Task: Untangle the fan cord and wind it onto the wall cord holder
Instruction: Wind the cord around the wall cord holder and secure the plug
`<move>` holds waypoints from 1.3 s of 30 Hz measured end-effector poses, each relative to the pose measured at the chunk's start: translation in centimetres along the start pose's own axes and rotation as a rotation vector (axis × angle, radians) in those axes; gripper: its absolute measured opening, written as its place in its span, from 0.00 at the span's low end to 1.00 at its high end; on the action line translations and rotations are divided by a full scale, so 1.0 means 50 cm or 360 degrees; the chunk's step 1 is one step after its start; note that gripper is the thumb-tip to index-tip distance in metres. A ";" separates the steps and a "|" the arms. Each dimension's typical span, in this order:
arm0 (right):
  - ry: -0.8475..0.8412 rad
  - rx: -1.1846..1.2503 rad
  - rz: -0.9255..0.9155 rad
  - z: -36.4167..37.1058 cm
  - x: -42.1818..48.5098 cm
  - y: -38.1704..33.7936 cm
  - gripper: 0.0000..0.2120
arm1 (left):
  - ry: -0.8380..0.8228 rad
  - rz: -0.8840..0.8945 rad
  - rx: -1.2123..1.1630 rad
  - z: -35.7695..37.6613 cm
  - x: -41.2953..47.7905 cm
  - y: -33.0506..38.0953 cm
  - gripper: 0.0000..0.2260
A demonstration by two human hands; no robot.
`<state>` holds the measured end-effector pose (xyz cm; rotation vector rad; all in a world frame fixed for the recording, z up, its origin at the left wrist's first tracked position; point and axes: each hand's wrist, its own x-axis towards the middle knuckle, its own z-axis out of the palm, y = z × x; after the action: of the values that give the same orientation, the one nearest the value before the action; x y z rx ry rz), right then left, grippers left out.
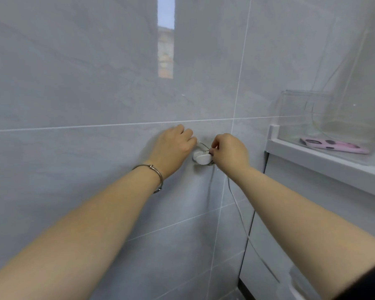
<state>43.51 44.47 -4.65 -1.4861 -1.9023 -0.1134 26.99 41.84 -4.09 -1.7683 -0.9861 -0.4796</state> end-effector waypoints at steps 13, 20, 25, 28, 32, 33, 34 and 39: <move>-0.0103 -0.0493 -0.0614 -0.009 0.003 0.025 0.08 | -0.0053 0.0000 -0.0083 -0.012 -0.048 0.021 0.13; -0.0133 -0.0514 -0.0646 -0.015 -0.012 0.030 0.09 | 0.0002 0.0011 -0.0092 0.004 -0.063 0.033 0.13; -0.0230 -0.0300 -0.0657 -0.029 -0.024 0.043 0.13 | -0.0020 -0.0030 -0.0106 0.008 -0.083 0.055 0.14; -0.0291 -0.0199 -0.0634 -0.041 -0.029 0.042 0.14 | -0.0123 -0.0101 -0.0082 0.012 -0.090 0.069 0.11; -0.0388 -0.0174 -0.0598 -0.051 -0.029 0.041 0.15 | -0.0347 -0.0223 -0.0198 0.022 -0.094 0.092 0.11; -0.0410 -0.0169 -0.0588 -0.053 -0.029 0.041 0.15 | -0.0399 -0.0289 -0.0246 0.022 -0.093 0.097 0.13; -0.0427 -0.0162 -0.0577 -0.055 -0.029 0.041 0.16 | -0.0400 -0.0358 -0.0304 0.024 -0.093 0.103 0.14; -0.0448 -0.0141 -0.0549 -0.060 -0.033 0.040 0.17 | -0.0250 -0.0982 -0.0836 0.021 -0.091 0.106 0.10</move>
<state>46.83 42.41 -4.06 -1.2677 -2.3994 -0.1542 28.43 40.17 -10.83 -1.9529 -1.6405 -1.0765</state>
